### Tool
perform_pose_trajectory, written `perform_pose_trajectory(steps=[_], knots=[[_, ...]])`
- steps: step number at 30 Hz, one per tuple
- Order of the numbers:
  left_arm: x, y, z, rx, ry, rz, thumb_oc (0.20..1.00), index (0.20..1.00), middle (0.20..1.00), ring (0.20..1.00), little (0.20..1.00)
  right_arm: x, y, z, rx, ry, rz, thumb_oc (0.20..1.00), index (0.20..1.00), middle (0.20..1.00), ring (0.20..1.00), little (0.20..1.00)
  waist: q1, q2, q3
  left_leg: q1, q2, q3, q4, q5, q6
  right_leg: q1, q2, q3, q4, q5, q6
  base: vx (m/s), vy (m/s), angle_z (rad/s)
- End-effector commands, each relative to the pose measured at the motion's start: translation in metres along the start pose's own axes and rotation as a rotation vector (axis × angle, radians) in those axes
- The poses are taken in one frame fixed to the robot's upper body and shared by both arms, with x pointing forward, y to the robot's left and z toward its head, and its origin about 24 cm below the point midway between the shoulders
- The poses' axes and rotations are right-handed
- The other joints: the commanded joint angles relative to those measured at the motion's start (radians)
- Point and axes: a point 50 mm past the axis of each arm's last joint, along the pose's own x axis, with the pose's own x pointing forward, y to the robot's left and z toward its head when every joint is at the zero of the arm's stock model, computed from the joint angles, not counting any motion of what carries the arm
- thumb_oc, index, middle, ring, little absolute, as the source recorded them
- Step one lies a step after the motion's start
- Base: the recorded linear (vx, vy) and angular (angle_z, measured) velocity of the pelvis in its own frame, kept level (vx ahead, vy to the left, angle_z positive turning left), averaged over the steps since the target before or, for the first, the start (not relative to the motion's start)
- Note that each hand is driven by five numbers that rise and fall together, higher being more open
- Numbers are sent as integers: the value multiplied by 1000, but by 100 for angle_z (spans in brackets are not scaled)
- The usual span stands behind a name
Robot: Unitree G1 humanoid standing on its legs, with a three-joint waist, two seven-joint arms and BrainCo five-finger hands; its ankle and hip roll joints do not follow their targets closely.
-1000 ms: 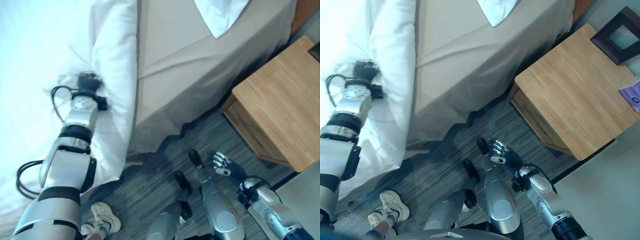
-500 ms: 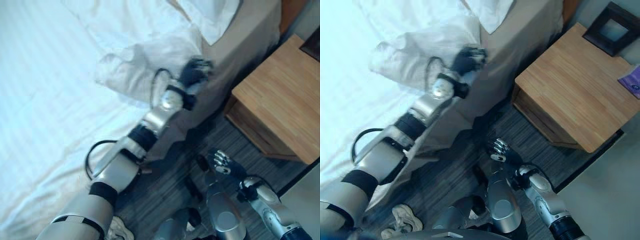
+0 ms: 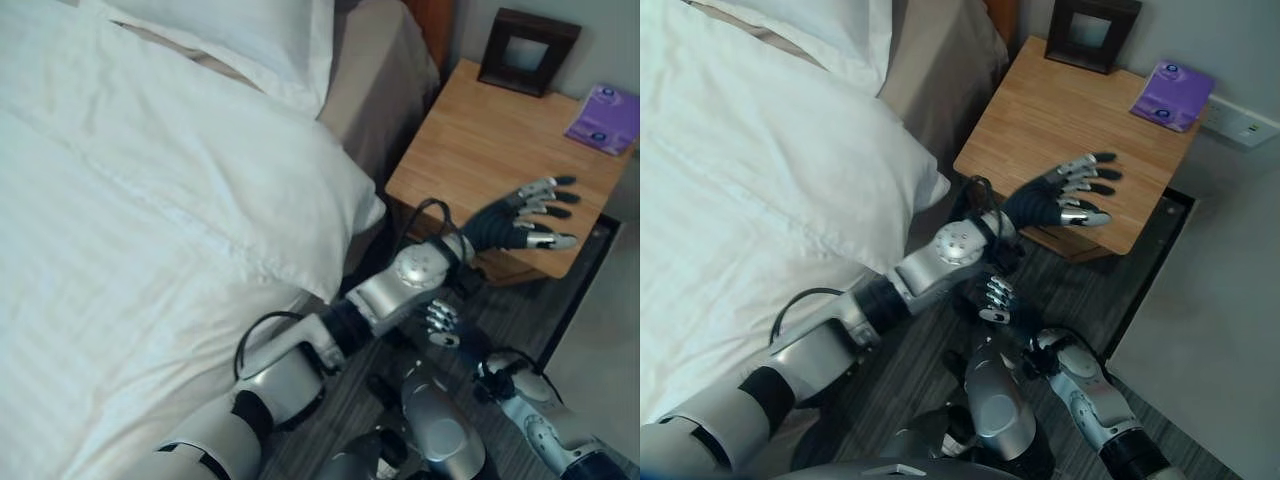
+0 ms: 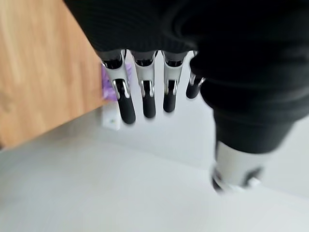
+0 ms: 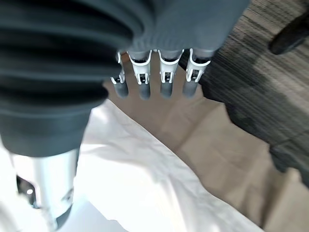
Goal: Making the bed.
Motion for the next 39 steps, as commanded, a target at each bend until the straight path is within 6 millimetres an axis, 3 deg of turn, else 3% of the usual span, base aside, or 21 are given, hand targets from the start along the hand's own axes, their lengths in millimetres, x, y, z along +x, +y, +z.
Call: perform_pose_trajectory(steps=[1,2,3,6,7,8,9,10,11,13,14,15,16,17,20,23,27,29,31,37,39], knots=[[17,-4,50,-100,-261,-33,1000,1000,1000,1000,1000,-24,-7,-15,-12,40,-40,1000,1000,1000,1000,1000,3,10,-85,70,51,-48,12,75,-45,122,-68,-25,-32,-104,74,-18,-78,34],[3,11,65,-128,-345,22,1000,1000,1000,1000,1000,-28,-11,-18,-3,38,-74,1000,1000,1000,1000,1000,26,6,-96,79,50,-71,12,79,-45,140,-71,-41,-32,-112,71,-14,-61,35],[3,11,64,-128,-345,22,1000,1000,1000,1000,1000,-28,-10,-18,-3,38,-74,1000,1000,1000,1000,1000,26,6,-96,79,50,-71,12,79,-45,140,-71,-42,-32,-113,71,-20,-90,38],[-50,55,75,-150,-453,217,1000,1000,1000,1000,1000,-35,-28,-8,-57,-8,-197,1000,1000,1000,1000,1000,85,-12,-125,94,52,-103,12,86,-45,174,-72,-77,-32,-125,63,6,-90,46],[-89,73,70,-157,-456,306,1000,1000,1000,1000,1000,-39,-41,6,-85,-66,-274,1000,1000,1000,1000,1000,114,-26,-140,102,55,-115,12,86,-45,189,-69,-91,-32,-132,60,32,-121,41],[-141,84,46,-242,-405,439,1000,1000,1000,1000,1000,-41,-55,24,-128,-138,-360,1000,1000,1000,1000,1000,156,-45,-161,117,61,-130,12,82,-42,217,-65,-105,-32,-145,55,39,-116,-3],[-163,85,35,-280,-372,501,1000,1000,1000,1000,1000,-40,-61,34,-148,-177,-389,1000,1000,1000,1000,1000,177,-51,-169,120,61,-139,12,83,-41,223,-63,-109,-32,-148,52,22,-93,-43],[-176,83,30,-320,-362,525,1000,1000,1000,1000,1000,-40,-64,44,-157,-214,-410,1000,1000,1000,1000,1000,192,-58,-177,118,61,-144,12,85,-40,222,-63,-112,-32,-146,50,-4,-43,0],[-176,83,29,-320,-361,526,1000,1000,1000,1000,1000,-40,-64,43,-157,-213,-410,1000,1000,1000,1000,1000,191,-58,-177,118,61,-144,12,85,-40,223,-63,-113,-32,-146,50,-5,-20,56],[-219,78,-5,-394,-225,663,1000,1000,1000,1000,1000,-36,-69,62,-161,-290,-432,1000,1000,1000,1000,1000,218,-69,-186,120,61,-154,12,85,-36,231,-63,-121,-32,-149,48,9,-4,91],[-235,75,-11,-389,-175,705,1000,1000,1000,1000,1000,-36,-72,72,-174,-322,-444,1000,1000,1000,1000,1000,232,-71,-190,125,61,-161,12,82,-34,239,-62,-125,-32,-152,47,-4,-11,33],[-256,68,-22,-422,-105,752,1000,1000,1000,1000,1000,-31,-72,88,-190,-382,-445,561,561,561,561,561,255,-78,-198,122,60,-170,12,85,-31,240,-62,-130,-32,-150,46,-4,-6,5],[-256,68,-21,-422,-104,753,1000,1000,1000,1000,1000,-31,-72,88,-190,-382,-444,357,357,357,357,357,254,-78,-198,122,60,-171,12,85,-31,240,-62,-131,-32,-150,46,0,0,0],[-272,63,-31,-457,-72,818,1000,1000,1000,1000,1000,-26,-70,100,-206,-424,-440,200,200,200,200,200,268,-83,-202,123,60,-176,12,84,-29,243,-64,-137,-32,-152,45,-5,9,23],[-296,47,-38,-489,26,852,1000,1000,1000,1000,1000,-8,-60,134,-157,-573,-403,200,200,200,200,200,309,-89,-215,130,57,-188,12,83,-20,259,-63,-146,-32,-153,45,1,11,9],[-303,43,-38,-486,58,866,1000,1000,1000,1000,1000,7,-57,141,-86,-604,-368,200,200,200,200,200,330,-93,-218,134,56,-195,12,82,-17,266,-65,-150,-32,-155,44,-15,11,-1],[-299,41,-44,-519,60,879,1000,1000,1000,1000,1000,54,-26,145,42,-566,-198,200,200,200,200,200,370,-102,-218,130,52,-211,12,86,-15,268,-71,-163,-32,-150,42,-48,17,9],[-297,41,-46,-528,58,875,1000,1000,1000,1000,1000,60,-21,146,42,-556,-176,200,200,200,200,200,374,-101,-216,129,51,-215,12,87,-15,269,-73,-166,-32,-149,41,-29,9,7],[-290,39,-49,-540,61,860,1000,1000,1000,1000,1000,84,-1,146,51,-515,-103,200,200,200,200,200,392,-96,-211,123,48,-220,12,90,-14,265,-74,-169,-32,-148,40,-31,7,12],[-284,38,-55,-571,48,863,1000,1000,1000,1000,1000,116,32,151,4,-449,-7,200,200,200,200,200,424,-84,-199,107,46,-223,12,97,-14,250,-75,-167,-32,-144,39,-14,-1,2],[-279,40,-54,-568,37,855,1000,1000,1000,1000,1000,126,36,169,-49,-459,-14,200,200,200,200,200,437,-75,-194,97,45,-229,12,102,-16,242,-75,-171,-32,-144,39,-7,-11,3]])
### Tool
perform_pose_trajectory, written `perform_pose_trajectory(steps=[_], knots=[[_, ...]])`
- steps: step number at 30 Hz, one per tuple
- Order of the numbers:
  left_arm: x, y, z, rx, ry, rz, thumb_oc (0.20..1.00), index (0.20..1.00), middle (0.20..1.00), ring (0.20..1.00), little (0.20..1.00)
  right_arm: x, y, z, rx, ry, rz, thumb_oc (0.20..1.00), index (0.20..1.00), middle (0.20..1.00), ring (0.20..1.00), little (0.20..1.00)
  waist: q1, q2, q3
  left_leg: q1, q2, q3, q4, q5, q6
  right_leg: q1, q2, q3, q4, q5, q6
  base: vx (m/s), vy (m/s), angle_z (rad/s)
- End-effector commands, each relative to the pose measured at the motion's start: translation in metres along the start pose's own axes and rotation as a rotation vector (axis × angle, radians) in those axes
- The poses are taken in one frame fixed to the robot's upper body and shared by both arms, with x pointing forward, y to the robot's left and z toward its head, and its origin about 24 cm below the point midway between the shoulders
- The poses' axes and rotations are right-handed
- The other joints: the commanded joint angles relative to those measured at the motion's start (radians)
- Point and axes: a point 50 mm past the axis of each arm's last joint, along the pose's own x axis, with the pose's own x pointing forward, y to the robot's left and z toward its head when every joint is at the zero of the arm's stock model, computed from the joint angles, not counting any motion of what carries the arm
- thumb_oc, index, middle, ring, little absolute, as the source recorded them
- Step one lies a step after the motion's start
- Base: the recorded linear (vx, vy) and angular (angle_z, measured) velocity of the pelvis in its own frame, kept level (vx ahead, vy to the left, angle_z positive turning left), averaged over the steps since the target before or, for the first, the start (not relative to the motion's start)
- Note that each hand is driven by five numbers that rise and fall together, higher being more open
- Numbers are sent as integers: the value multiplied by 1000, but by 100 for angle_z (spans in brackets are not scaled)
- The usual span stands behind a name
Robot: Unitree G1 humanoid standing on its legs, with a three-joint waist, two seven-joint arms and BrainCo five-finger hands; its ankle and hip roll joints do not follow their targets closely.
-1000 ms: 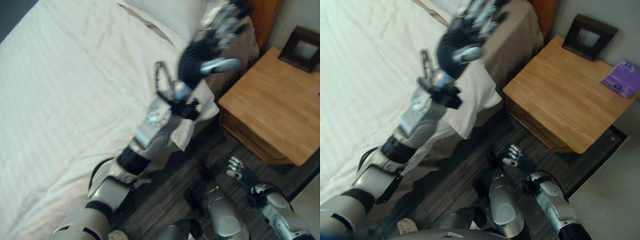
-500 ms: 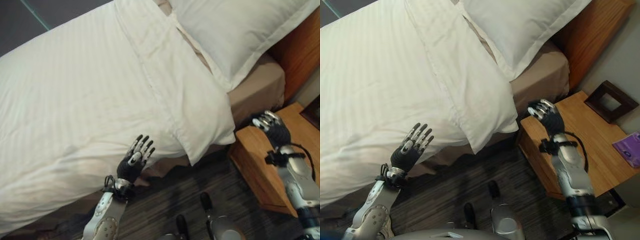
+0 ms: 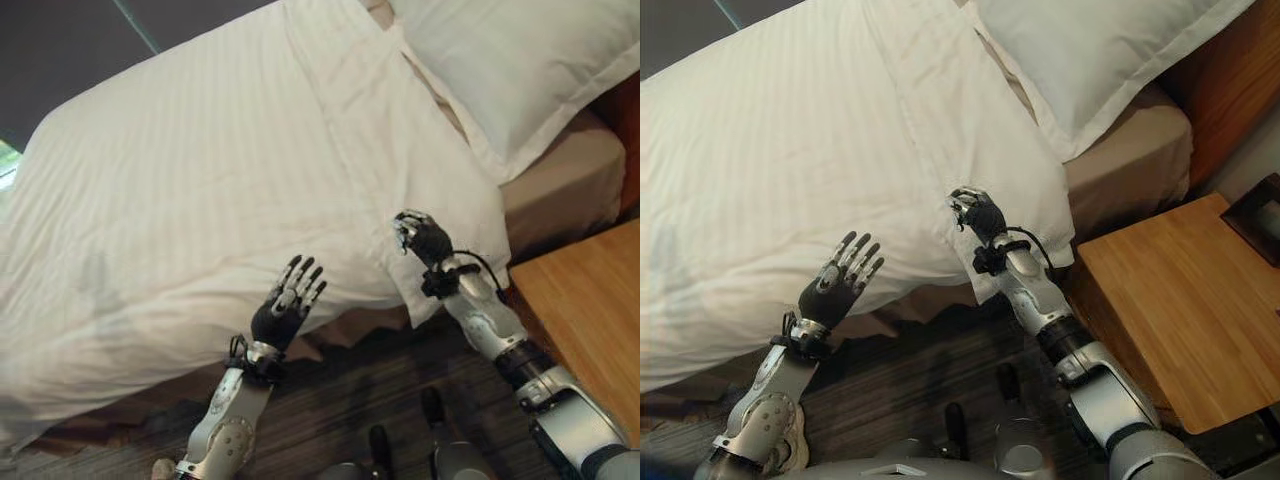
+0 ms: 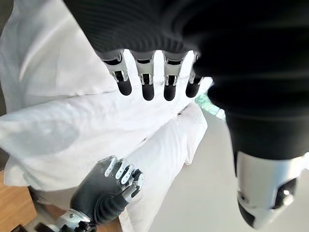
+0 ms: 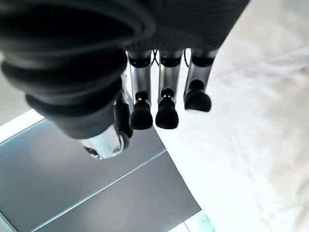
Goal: Making the bed.
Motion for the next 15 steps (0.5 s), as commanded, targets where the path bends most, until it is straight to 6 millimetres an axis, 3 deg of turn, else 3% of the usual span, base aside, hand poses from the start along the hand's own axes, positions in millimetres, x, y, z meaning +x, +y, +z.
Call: perform_pose_trajectory(steps=[1,3,9,15], knots=[[9,-5,15,41,-55,-49,1000,1000,1000,1000,1000,31,11,52,-62,-148,21,200,200,200,200,200,11,-23,-17,-40,-38,-53,6,41,-15,20,-48,31,15,-91,70,-20,-36,5],[11,-6,14,39,-53,-57,1000,1000,1000,1000,1000,44,17,73,-53,-192,10,200,200,200,200,200,24,-10,-13,-59,-40,-61,6,50,-19,1,-49,26,15,-89,69,-9,-37,4],[14,-8,19,74,-53,-82,1000,1000,1000,1000,1000,54,21,95,-73,-243,-10,200,200,200,200,200,37,11,0,-98,-43,-69,6,61,-22,-37,-47,18,15,-84,66,-17,-31,13],[16,-11,21,80,-64,-101,1000,1000,1000,1000,1000,55,-11,104,-62,-234,-144,200,200,200,200,200,51,54,27,-141,-51,-72,6,74,-25,-82,-55,19,15,-79,64,-5,-4,1]])
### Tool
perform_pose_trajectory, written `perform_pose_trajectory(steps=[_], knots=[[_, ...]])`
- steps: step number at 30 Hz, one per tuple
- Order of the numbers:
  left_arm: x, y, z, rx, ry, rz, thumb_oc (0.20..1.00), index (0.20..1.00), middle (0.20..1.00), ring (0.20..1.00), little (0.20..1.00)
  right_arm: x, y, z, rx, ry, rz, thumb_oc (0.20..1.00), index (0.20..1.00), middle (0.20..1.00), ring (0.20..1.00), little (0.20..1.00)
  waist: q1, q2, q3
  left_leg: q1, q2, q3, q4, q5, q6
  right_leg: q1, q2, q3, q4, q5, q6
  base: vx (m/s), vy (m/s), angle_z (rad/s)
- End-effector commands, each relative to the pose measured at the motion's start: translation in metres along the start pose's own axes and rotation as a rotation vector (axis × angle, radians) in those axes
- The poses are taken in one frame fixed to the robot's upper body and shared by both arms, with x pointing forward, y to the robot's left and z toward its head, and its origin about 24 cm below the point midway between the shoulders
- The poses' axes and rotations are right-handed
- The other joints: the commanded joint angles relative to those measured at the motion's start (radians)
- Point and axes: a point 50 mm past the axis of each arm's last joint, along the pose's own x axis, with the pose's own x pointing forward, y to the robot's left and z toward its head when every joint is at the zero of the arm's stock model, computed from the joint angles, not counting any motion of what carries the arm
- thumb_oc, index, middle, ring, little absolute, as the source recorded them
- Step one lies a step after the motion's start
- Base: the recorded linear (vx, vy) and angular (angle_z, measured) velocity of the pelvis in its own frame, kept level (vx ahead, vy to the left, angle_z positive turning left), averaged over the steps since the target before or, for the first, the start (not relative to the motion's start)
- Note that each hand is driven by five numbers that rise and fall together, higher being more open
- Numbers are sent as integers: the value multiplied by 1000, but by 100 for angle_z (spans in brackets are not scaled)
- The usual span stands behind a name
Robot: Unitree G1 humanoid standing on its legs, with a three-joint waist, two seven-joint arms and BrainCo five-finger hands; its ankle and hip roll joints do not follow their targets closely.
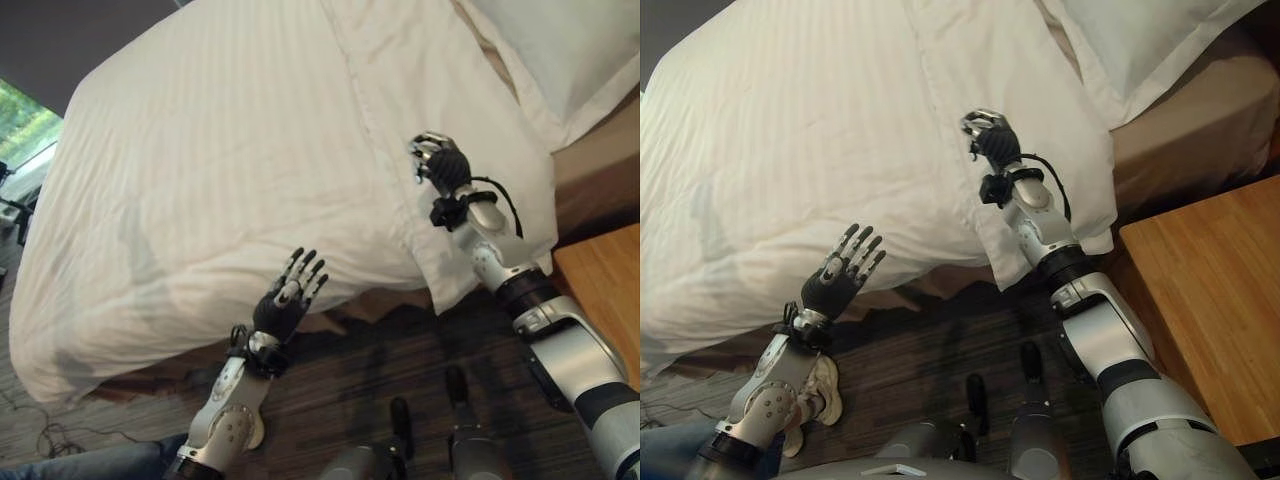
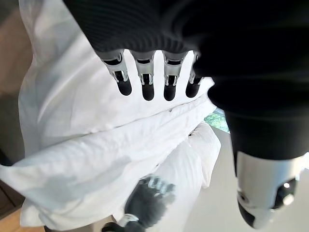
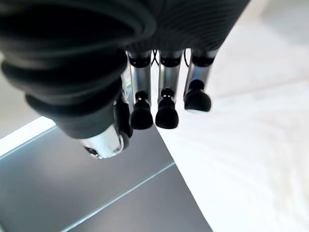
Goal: Making the bed.
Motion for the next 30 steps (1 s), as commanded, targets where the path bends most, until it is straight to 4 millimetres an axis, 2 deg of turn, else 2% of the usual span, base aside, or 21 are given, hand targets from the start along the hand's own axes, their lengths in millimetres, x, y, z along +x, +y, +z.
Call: perform_pose_trajectory(steps=[1,2,3,4,6,9,12,13,14,15,16,17,18,19,21,23,24,26,27,28,30], knots=[[5,-12,14,38,-62,-74,1000,1000,1000,1000,1000,11,11,18,61,-75,6,200,200,200,200,200,-7,-33,1,-31,-44,-45,5,49,-20,17,-42,48,12,-91,64,0,0,0],[4,-12,12,34,-54,-79,1000,1000,1000,1000,1000,9,-2,11,64,-38,-30,200,200,200,200,200,-5,-17,10,-45,-48,-43,5,51,-21,1,-42,52,12,-90,64,0,0,0],[4,-12,12,34,-54,-79,1000,1000,1000,1000,1000,9,-2,11,64,-38,-30,200,200,200,200,200,-5,-17,10,-46,-48,-43,5,51,-21,1,-42,52,12,-90,64,0,0,0],[5,-16,13,43,-57,-100,1000,1000,1000,1000,1000,7,-20,11,50,-31,-85,200,200,200,200,200,-6,0,26,-63,-52,-39,5,55,-21,-21,-44,57,12,-85,65,-24,9,-3],[6,-17,15,46,-70,-105,1000,1000,1000,1000,1000,5,-27,15,55,-53,-104,200,200,200,200,200,-4,8,32,-75,-53,-34,5,57,-22,-36,-44,62,12,-81,68,-17,7,-2],[3,-20,12,29,-81,-104,1000,1000,1000,1000,1000,-8,-39,1,112,-59,-125,200,200,200,200,200,-11,24,46,-98,-58,-24,5,60,-22,-66,-46,74,12,-73,75,-8,15,-13],[2,-24,5,13,-83,-109,1000,1000,1000,1000,1000,-34,-59,-46,207,57,-192,200,200,200,200,200,-29,34,63,-109,-58,-11,5,61,-25,-79,-43,82,12,-71,79,-2,9,-8],[2,-24,5,13,-82,-108,1000,1000,1000,1000,1000,-34,-60,-46,208,57,-192,200,200,200,200,200,-28,34,62,-109,-58,-11,5,60,-25,-79,-43,82,12,-71,79,52,24,-1],[-3,-24,3,14,-82,-107,1000,1000,1000,1000,1000,-84,-79,-111,405,207,-327,200,200,200,200,200,-60,36,79,-96,-56,-3,5,50,-25,-66,-38,86,12,-80,80,36,11,-1],[-4,-24,3,14,-82,-107,1000,1000,1000,1000,1000,-84,-79,-111,405,208,-326,200,200,200,200,200,-59,34,78,-99,-56,-1,5,53,-25,-70,-38,88,12,-76,79,46,19,-1],[-5,-24,3,12,-84,-105,1000,1000,1000,1000,1000,-104,-82,-133,436,273,-364,200,200,200,200,200,-70,32,80,-95,-56,3,5,50,-26,-69,-36,89,12,-77,80,32,26,0],[-8,-22,6,6,-104,-95,1000,1000,1000,1000,1000,-155,-93,-175,429,455,-451,200,200,200,200,200,-92,25,85,-84,-55,8,5,40,-25,-61,-34,92,12,-82,81,33,26,-5],[-8,-22,6,6,-105,-94,1000,1000,1000,1000,1000,-155,-92,-176,429,455,-450,200,200,200,200,200,-92,24,83,-88,-56,9,5,43,-26,-65,-34,94,12,-78,80,37,29,-10],[-12,-18,8,6,-122,-66,1000,1000,1000,1000,1000,-206,-100,-204,418,597,-535,200,200,200,200,200,-111,13,85,-82,-55,15,5,38,-25,-63,-32,96,12,-78,82,23,19,-15],[-14,-16,11,5,-146,-49,1000,1000,1000,1000,1000,-253,-108,-222,413,715,-635,200,200,200,200,200,-131,4,89,-72,-52,17,5,29,-25,-55,-32,96,12,-82,85,25,21,-14],[-16,-12,12,-3,-167,-21,1000,1000,1000,1000,1000,-287,-112,-230,428,773,-713,200,200,200,200,200,-150,-10,91,-68,-52,21,5,28,-24,-56,-32,102,12,-78,87,-7,11,-10],[-16,-12,12,-4,-166,-21,1000,1000,1000,1000,1000,-288,-112,-230,428,774,-714,200,200,200,200,200,-150,-10,91,-67,-52,21,5,28,-24,-55,-32,101,12,-79,87,-7,19,-10],[-16,-9,6,-14,-153,-2,1000,1000,1000,1000,1000,-314,-115,-233,458,783,-786,200,200,200,200,200,-179,-33,92,-49,-51,22,5,22,-22,-40,-33,104,12,-77,90,-26,39,-13],[-16,-9,6,-14,-153,-3,1000,1000,1000,1000,1000,-314,-115,-233,458,784,-787,200,200,200,200,200,-179,-33,93,-48,-51,22,5,22,-22,-39,-33,104,12,-77,90,-33,29,-10],[-17,-3,-3,8,-102,15,1000,1000,1000,1000,1000,-315,-115,-231,453,772,-775,200,200,200,200,200,-188,-48,82,-35,-49,19,5,18,-21,-26,-35,101,12,-75,91,-23,-1,-4],[-20,8,-6,72,-77,67,1000,1000,1000,1000,1000,-309,-111,-230,429,767,-727,200,200,200,200,200,-186,-64,65,-17,-45,16,5,16,-20,-4,-35,93,12,-76,92,-24,0,1]])
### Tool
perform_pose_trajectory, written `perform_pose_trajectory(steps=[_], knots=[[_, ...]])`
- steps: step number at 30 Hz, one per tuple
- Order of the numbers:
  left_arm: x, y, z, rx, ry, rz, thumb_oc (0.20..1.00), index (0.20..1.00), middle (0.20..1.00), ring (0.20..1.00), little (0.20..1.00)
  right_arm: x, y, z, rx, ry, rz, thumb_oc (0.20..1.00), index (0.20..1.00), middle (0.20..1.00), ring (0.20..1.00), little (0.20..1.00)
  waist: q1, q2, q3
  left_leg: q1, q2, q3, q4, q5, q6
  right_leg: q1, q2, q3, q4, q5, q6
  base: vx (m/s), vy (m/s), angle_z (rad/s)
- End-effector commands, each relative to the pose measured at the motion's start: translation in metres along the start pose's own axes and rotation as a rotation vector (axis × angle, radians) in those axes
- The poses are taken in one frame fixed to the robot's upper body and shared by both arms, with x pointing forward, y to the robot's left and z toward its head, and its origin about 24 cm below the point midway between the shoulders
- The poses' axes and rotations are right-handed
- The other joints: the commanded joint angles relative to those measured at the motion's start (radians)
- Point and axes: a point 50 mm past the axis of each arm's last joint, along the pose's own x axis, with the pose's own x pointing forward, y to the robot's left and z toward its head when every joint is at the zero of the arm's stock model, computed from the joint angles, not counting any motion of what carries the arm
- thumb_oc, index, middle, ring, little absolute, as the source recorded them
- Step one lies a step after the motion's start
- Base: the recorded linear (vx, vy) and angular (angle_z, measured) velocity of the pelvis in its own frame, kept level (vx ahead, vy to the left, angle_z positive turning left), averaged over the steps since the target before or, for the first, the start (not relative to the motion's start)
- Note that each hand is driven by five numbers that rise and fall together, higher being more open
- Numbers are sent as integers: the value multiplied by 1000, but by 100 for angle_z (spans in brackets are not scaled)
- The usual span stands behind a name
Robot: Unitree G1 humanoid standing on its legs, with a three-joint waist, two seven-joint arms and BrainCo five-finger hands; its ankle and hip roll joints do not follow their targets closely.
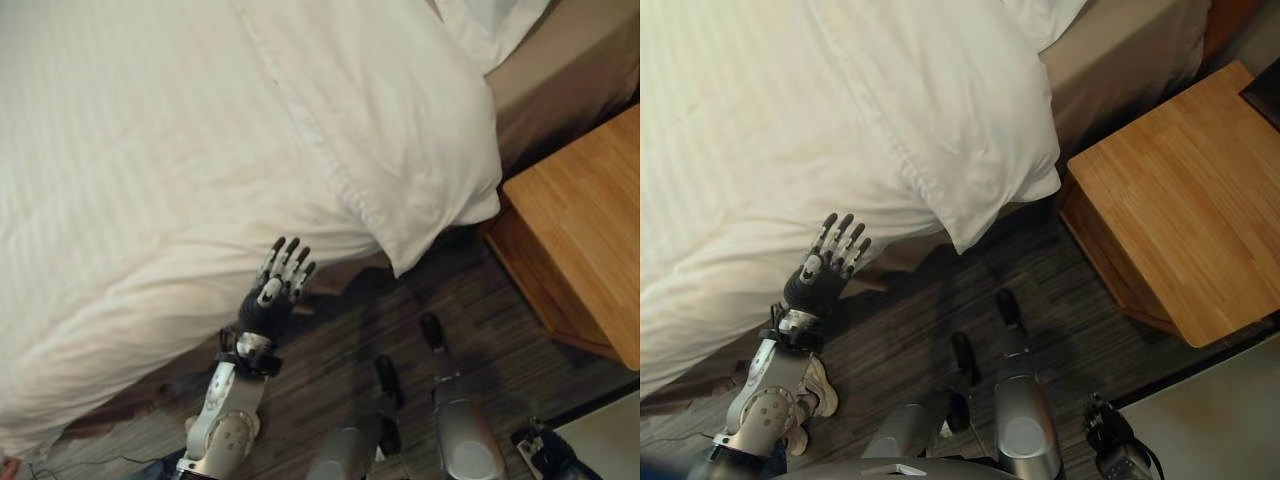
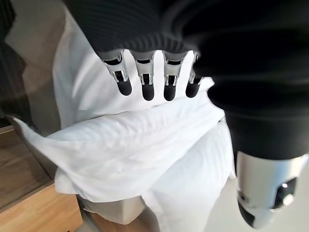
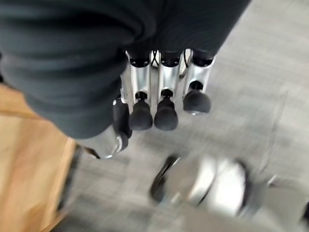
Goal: Making the bed.
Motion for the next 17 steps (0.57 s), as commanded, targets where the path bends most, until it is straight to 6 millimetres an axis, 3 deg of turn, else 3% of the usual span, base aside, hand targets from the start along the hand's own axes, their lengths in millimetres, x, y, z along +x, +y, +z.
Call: perform_pose_trajectory(steps=[1,3,4,6,7,9,10,12,14,17], knots=[[-9,5,2,78,-21,17,1000,1000,1000,1000,1000,7,33,-4,-35,2,108,200,200,200,200,200,5,-15,-86,-6,-21,-24,12,27,-9,33,-25,14,11,-104,67,-14,-30,9],[-18,21,-15,48,38,121,1000,1000,1000,1000,1000,1,60,-1,-184,-36,265,200,200,200,200,200,19,-74,-133,51,-11,-39,12,19,-7,98,-20,-15,11,-109,66,-7,-47,8],[-18,22,-15,49,38,122,1000,1000,1000,1000,1000,1,60,-1,-184,-36,266,200,200,200,200,200,20,-75,-136,47,-11,-38,12,21,-7,95,-21,-14,11,-107,66,-3,-31,15],[-29,34,-24,190,155,144,1000,1000,1000,1000,1000,-10,83,8,-300,-100,403,200,200,200,200,200,31,-125,-179,90,-1,-56,12,16,-5,145,-18,-37,11,-109,67,2,-18,27],[-35,40,-31,257,219,150,1000,1000,1000,1000,1000,-14,90,12,-361,-128,443,1000,1000,1000,1000,1000,35,-142,-190,109,5,-60,12,10,-5,166,-15,-46,11,-113,68,21,-20,31],[-43,49,-42,327,312,164,1000,1000,1000,1000,1000,-19,100,15,-423,-156,497,1000,1000,1000,1000,1000,46,-177,-218,131,10,-69,12,5,-2,193,-11,-58,11,-119,71,2,-2,24],[-43,49,-42,327,312,164,1000,1000,1000,1000,1000,-19,100,15,-423,-156,497,1000,1000,1000,1000,1000,45,-177,-218,131,10,-70,12,5,-2,194,-11,-58,11,-119,71,-12,14,22],[-55,58,-64,312,410,234,1000,1000,1000,1000,1000,-27,118,15,-477,-191,564,1000,1000,1000,1000,1000,68,-223,-253,161,18,-89,12,-6,4,239,-10,-84,11,-132,74,-10,2,15],[-57,58,-67,305,423,238,1000,1000,1000,1000,1000,-29,119,13,-479,-194,567,1000,1000,1000,1000,1000,72,-233,-260,169,20,-96,12,-9,6,251,-11,-91,11,-136,74,-13,-9,12],[-64,58,-80,279,461,272,1000,1000,1000,1000,1000,-36,130,2,-429,-190,597,1000,1000,1000,1000,1000,104,-281,-286,189,27,-129,12,-18,13,291,-8,-121,11,-154,71,-2,-24,29]])
